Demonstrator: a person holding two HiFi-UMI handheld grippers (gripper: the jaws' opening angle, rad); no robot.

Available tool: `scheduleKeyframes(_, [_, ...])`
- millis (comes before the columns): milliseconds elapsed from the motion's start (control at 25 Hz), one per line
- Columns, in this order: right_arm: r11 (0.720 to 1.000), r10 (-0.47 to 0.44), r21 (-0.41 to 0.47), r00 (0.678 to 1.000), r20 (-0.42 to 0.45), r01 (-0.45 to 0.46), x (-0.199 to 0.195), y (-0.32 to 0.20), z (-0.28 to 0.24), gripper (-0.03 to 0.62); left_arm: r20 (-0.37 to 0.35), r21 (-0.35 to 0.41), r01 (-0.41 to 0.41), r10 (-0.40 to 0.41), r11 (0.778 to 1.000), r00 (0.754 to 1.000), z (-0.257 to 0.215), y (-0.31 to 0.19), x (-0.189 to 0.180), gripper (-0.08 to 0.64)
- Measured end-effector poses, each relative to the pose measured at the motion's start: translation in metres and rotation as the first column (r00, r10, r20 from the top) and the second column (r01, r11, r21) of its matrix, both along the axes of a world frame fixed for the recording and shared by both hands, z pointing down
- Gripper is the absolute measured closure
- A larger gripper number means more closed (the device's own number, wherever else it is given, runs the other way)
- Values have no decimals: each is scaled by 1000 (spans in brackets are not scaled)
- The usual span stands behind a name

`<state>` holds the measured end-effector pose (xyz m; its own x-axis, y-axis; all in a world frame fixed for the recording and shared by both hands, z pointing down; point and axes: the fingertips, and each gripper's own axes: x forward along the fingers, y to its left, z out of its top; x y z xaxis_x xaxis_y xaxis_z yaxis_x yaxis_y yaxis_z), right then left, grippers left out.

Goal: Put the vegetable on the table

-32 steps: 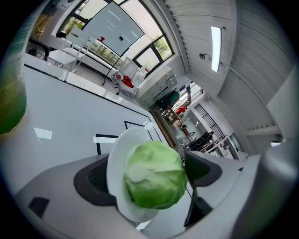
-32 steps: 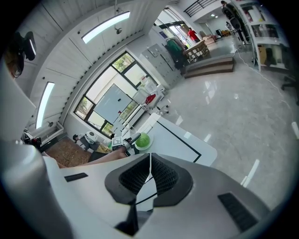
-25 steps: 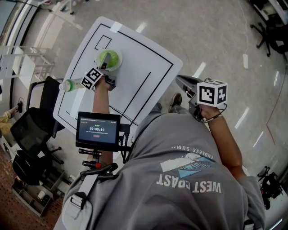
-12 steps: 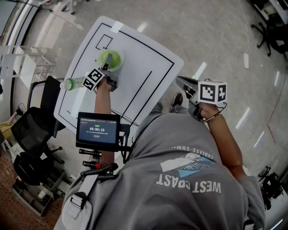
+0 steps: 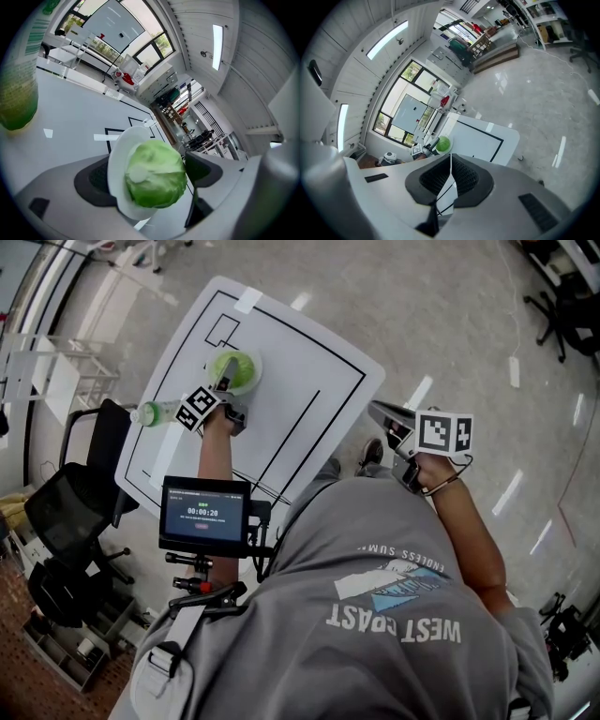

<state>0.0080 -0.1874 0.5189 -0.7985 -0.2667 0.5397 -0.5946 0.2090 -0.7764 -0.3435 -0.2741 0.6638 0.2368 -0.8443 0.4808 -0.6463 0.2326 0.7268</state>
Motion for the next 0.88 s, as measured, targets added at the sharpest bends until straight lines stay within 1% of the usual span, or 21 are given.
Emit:
scheduleKeyframes(200, [1000, -7, 1, 1000, 3, 7, -1, -3, 1, 581, 18, -4, -16, 16, 1000, 1000, 0, -1, -1, 118])
scheduleKeyframes(360, [1000, -6, -3, 1000, 5, 6, -2, -4, 2, 581, 61, -8, -35, 36, 999, 997, -1, 0, -1, 114])
scheduleKeyframes(480, [1000, -6, -3, 1000, 5, 6, -2, -5, 2, 583, 86, -15, -35, 37, 999, 996, 0, 1, -3, 104])
scheduleKeyframes(640, [1000, -5, -8, 1000, 11, 5, -4, -6, 6, 581, 157, -34, -14, 20, 999, 987, 5, 4, -17, 87])
scheduleKeyframes(720, [1000, -7, -8, 1000, 12, 7, -5, -5, 8, 581, 194, -40, -16, 24, 999, 981, 8, 7, -23, 88])
scheduleKeyframes(880, [1000, -16, -8, 1000, 11, 16, -6, -6, 9, 581, 225, -35, -38, 45, 999, 973, 6, 6, -23, 89])
